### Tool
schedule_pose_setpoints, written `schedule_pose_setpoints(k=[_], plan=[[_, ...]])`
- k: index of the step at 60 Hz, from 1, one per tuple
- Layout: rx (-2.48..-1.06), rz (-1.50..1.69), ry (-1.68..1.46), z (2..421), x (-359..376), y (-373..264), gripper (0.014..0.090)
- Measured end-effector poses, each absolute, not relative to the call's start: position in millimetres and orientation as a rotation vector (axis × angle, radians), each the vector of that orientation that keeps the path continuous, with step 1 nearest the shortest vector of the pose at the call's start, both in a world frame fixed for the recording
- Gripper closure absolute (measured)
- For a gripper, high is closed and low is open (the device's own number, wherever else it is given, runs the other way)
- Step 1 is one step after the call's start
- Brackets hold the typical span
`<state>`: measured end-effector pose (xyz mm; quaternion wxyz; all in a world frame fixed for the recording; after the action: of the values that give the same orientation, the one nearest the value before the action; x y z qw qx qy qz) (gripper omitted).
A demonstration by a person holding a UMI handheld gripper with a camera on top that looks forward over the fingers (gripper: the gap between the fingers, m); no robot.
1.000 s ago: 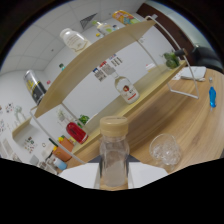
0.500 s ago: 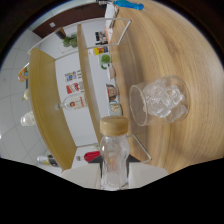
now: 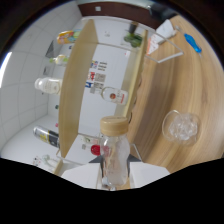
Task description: Make me a cup of Mount Fuji.
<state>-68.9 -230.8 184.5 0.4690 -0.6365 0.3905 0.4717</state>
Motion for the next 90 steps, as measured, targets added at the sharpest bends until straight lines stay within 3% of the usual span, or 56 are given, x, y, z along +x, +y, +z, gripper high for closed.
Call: schedule_pose_setpoints(k=[10,15,23,40,58,70,73,76,80,81,90], plan=[[-1.626,0.647,0.522,236,-63,-230,0.0685],[-1.644,0.436,0.345,241,-67,-226,0.0686],[-1.723,0.192,0.143,203,-78,-215,0.0687],[-1.903,0.065,-0.035,100,-101,-204,0.0685],[-2.005,0.068,-0.061,56,-109,-211,0.0658],[-1.985,0.076,-0.062,53,-109,-227,0.0626],[-2.020,0.072,-0.069,45,-108,-232,0.0594],[-2.047,0.079,-0.071,40,-108,-237,0.0504],[-2.066,0.102,-0.066,40,-109,-242,0.0212],[-2.069,0.103,-0.063,41,-107,-243,0.0180],[-2.038,0.090,-0.013,81,-95,-256,0.0192]])
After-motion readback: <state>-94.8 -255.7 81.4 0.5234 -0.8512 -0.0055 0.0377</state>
